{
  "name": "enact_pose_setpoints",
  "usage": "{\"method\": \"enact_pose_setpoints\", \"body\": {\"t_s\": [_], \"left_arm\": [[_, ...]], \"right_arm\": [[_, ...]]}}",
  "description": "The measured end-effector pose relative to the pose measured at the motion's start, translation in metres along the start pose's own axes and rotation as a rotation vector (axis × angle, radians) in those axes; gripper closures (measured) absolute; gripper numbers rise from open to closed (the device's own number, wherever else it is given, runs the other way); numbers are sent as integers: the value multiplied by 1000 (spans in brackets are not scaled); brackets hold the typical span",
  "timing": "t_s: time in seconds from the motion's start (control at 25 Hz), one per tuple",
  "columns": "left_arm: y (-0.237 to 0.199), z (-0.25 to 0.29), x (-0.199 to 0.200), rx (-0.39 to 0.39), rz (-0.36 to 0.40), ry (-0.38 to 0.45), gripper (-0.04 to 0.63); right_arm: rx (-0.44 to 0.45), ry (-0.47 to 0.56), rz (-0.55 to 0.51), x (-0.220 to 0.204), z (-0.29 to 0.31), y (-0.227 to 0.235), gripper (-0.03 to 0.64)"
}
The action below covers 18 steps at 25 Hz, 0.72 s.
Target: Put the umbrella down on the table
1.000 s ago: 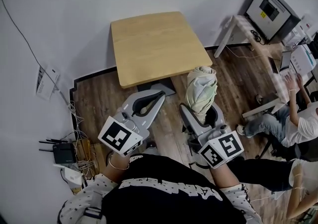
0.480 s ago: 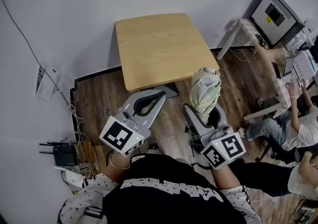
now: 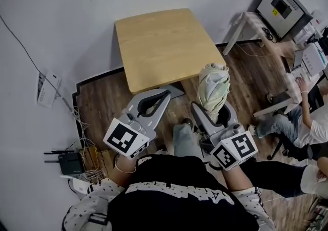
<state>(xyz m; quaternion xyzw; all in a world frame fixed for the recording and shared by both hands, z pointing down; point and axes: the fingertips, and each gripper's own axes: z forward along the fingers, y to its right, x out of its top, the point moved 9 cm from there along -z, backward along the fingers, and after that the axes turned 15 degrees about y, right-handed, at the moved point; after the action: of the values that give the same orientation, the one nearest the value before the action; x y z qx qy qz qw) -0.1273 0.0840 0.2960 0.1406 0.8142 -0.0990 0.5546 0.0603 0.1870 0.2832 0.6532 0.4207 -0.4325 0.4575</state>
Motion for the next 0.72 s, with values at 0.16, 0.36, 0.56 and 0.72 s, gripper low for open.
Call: {"method": "enact_pose_setpoints", "body": {"t_s": [0.16,0.36,0.56,0.72], "left_arm": [[-9,6,2,19,21,-4,604],[-28,11,-2,49,30,-12,604],[-44,29,-11,57,28,-26,604],[-53,38,-19,69,34,-26,604]], "right_arm": [[15,6,2,2,13,11,321],[45,-18,14,-5,37,18,321],[45,-30,23,-8,58,39,321],[50,-24,31,-11,70,52,321]]}}
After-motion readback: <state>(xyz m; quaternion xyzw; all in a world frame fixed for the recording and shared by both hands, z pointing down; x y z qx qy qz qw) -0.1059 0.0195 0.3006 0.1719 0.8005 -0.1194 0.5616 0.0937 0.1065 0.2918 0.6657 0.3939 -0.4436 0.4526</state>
